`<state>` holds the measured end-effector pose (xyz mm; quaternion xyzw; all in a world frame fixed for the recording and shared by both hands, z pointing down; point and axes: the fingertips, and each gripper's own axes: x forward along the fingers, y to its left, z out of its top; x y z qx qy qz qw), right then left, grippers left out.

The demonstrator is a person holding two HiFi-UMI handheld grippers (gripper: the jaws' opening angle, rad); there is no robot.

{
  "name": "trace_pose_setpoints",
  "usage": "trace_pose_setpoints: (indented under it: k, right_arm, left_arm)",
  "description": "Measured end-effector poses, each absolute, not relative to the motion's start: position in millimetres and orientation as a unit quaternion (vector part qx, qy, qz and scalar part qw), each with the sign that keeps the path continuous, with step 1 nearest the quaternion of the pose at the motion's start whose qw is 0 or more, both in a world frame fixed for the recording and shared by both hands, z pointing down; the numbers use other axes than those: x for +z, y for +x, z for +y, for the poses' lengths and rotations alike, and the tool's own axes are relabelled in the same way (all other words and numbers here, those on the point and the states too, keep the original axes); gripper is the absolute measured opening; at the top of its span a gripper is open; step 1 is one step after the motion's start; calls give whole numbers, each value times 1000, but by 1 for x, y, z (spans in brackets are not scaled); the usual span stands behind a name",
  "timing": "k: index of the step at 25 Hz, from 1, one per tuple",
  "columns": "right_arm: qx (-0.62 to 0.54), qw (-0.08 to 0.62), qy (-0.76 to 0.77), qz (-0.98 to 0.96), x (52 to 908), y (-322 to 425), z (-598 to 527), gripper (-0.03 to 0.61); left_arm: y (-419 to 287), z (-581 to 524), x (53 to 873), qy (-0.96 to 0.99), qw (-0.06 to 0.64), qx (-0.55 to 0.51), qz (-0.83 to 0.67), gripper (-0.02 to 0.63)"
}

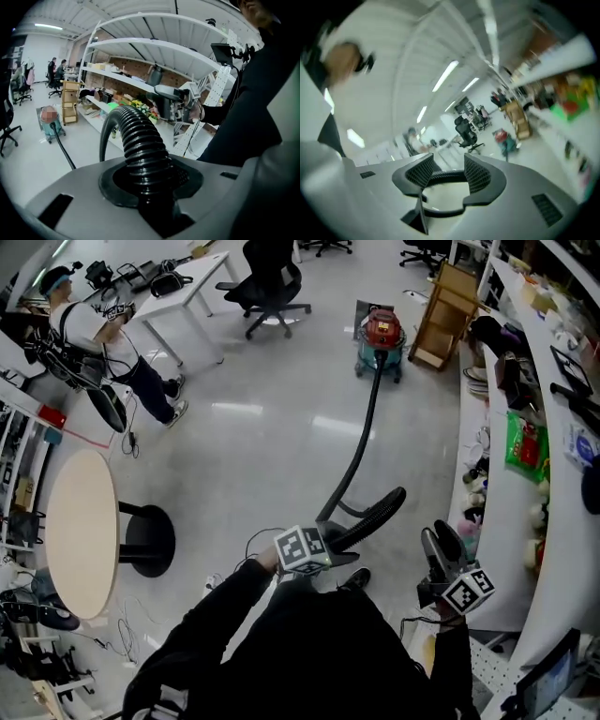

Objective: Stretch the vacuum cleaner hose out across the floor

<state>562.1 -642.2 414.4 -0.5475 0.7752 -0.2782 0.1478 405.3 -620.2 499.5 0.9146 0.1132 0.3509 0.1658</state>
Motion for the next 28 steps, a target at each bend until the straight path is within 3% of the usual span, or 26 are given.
trace_pose_setpoints:
  k: [1,3,6,10,12,14,19,20,22,23,25,28]
  right_arm:
    - [-339,238,-513,752,411,559,-639,210]
    - [-402,323,-450,730,413,534,-636,210]
    - [-465,343,-413,704,439,481,-645,212]
    - [-522,397,-408,635,455,428,-671,334]
    - [-527,392,-400,640,443,392,-682,365]
    - [-523,361,-405,657,436,356,-694,364]
    - [-487,381,-409,672,422,298,-700,319]
    - [-474,382,-412,678,417,292,-696,300]
    - [-451,382,-421,689,407,285,-690,238]
    - [-439,378,-429,693,403,284,-689,212]
    - [-411,358,-450,707,397,285,-687,176]
    - [-365,287,-463,755,384,277,-675,176]
  left_arm:
    - [400,-621,498,917,170,345,106,143]
    - [391,-619,496,922,157,339,102,143]
    - [371,-608,489,932,106,327,115,143]
    - [324,-597,483,941,27,315,123,141]
    - [295,-595,482,940,-33,317,119,141]
    - [268,-593,482,939,-82,311,119,141]
    - [216,-601,500,945,-90,300,97,143]
    - [206,-608,509,941,-101,312,79,161]
    - [187,-628,522,933,-129,333,31,302]
    - [176,-638,523,931,-139,338,10,305]
    - [157,-654,517,937,-108,333,-14,305]
    - [149,-666,465,970,73,232,-19,305]
